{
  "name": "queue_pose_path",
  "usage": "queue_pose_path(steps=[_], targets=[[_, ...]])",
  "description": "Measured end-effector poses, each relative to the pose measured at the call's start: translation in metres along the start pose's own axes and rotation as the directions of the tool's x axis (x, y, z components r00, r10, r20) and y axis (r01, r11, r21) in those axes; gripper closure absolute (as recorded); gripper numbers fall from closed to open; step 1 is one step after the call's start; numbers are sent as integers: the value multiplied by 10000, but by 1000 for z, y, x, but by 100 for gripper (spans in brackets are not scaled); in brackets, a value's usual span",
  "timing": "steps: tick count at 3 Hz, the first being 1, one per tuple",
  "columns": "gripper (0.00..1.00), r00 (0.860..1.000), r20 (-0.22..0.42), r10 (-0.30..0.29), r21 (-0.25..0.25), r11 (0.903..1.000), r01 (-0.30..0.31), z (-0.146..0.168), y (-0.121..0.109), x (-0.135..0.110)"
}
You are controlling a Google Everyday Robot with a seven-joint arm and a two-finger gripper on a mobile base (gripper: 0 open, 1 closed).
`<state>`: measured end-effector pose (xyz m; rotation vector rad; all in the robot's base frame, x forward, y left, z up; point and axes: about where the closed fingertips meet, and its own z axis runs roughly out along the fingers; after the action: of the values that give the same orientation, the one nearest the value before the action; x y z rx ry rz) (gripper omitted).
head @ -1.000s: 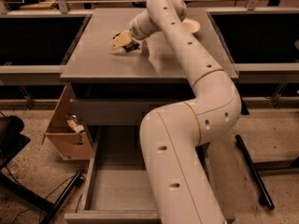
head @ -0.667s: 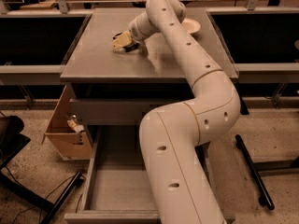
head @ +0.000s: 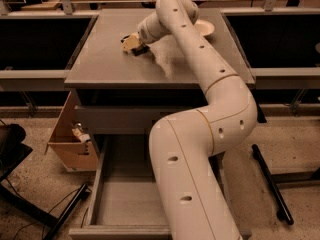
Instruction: Place rxbar chocolate into middle drawer
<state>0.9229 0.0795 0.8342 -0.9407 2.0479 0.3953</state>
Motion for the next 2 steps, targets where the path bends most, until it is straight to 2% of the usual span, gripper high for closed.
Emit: queue_pose_path(steps=[1, 2], targets=[[91, 10000, 0, 0, 0, 10000, 0, 0, 0, 0], [100, 10000, 1, -2, 1, 10000, 2, 0, 0, 0]])
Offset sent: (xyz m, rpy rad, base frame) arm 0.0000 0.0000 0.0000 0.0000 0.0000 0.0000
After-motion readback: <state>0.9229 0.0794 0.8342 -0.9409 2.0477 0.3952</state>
